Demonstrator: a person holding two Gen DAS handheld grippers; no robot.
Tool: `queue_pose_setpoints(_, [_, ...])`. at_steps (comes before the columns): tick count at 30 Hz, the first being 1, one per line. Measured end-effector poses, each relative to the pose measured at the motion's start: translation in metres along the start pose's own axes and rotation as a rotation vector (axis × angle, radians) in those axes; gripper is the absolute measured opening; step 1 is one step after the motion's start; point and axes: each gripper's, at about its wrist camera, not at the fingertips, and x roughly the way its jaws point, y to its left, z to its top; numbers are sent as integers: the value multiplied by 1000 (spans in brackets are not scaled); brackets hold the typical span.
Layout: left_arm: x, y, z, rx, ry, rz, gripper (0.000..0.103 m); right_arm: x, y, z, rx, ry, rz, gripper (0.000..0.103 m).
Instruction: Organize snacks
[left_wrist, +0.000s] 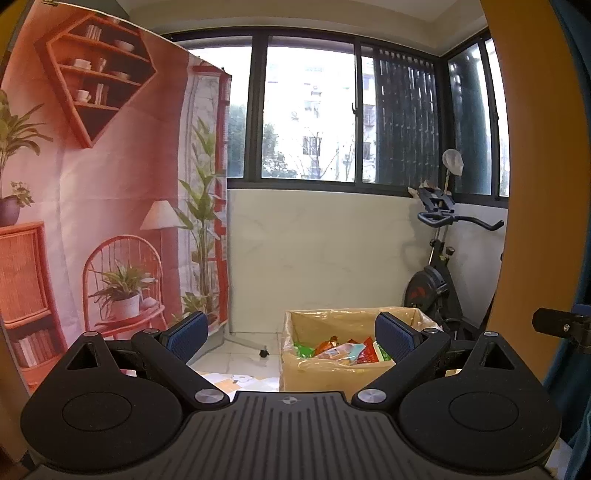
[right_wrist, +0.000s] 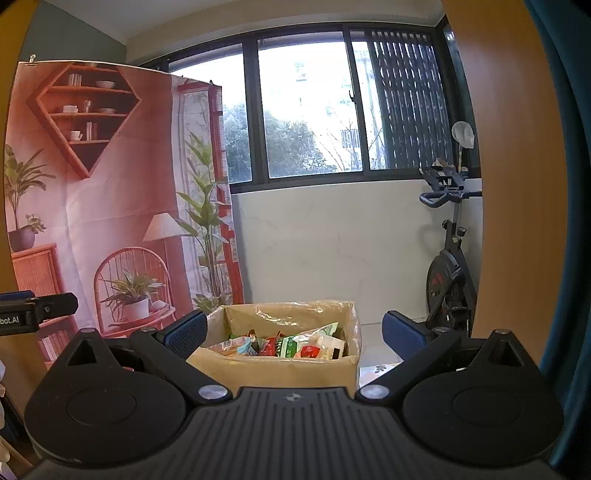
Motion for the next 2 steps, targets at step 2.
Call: queue_pose_setpoints(2, [-2, 0, 2, 3, -3, 8, 98, -1, 0, -1, 3, 2, 6, 103])
